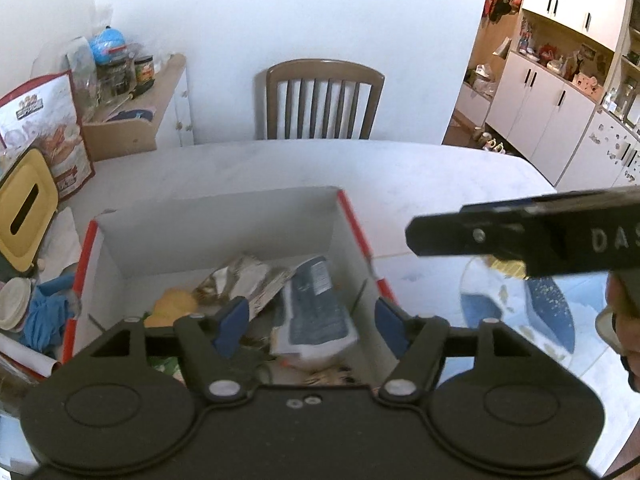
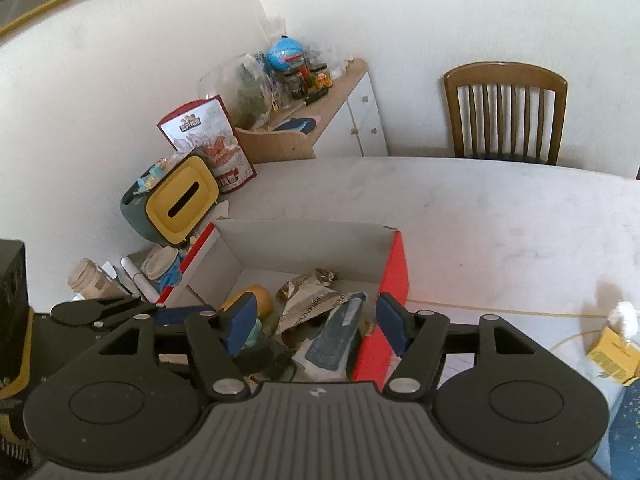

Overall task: Organize objects
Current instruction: 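Move both tools back to the yellow box and clear granule bag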

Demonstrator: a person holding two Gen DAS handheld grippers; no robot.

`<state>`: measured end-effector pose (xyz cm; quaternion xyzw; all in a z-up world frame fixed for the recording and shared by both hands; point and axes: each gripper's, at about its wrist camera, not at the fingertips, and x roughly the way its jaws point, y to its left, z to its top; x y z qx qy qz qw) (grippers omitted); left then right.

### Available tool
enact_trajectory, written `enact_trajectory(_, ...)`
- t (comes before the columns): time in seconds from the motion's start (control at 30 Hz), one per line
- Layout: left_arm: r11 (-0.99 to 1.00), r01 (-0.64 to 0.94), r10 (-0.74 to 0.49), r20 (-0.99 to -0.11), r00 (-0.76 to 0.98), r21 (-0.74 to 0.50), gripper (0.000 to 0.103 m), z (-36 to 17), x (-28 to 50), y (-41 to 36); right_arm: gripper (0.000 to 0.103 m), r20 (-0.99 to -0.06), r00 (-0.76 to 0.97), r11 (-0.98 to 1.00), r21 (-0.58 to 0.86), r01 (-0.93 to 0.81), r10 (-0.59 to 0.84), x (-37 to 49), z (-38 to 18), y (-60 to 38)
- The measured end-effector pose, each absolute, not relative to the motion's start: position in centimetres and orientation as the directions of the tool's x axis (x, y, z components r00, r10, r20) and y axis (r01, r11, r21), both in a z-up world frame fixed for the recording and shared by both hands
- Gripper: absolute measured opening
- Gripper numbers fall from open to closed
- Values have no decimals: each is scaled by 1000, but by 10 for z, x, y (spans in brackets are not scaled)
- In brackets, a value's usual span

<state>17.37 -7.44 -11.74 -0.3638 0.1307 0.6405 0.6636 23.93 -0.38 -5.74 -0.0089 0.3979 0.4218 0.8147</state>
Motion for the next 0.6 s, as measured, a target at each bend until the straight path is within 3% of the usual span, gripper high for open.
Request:
enact_trajectory(0.5, -60, -947, 771, -618, 156, -314, 79, -91, 235, -61, 74, -656, 385, 674, 262, -691, 649, 250, -63, -115)
enact_trajectory(0.6, -93, -946, 772, -622, 129, -311, 84, -87, 249, -55, 75, -657, 401, 687, 251, -682, 638, 256, -65, -139)
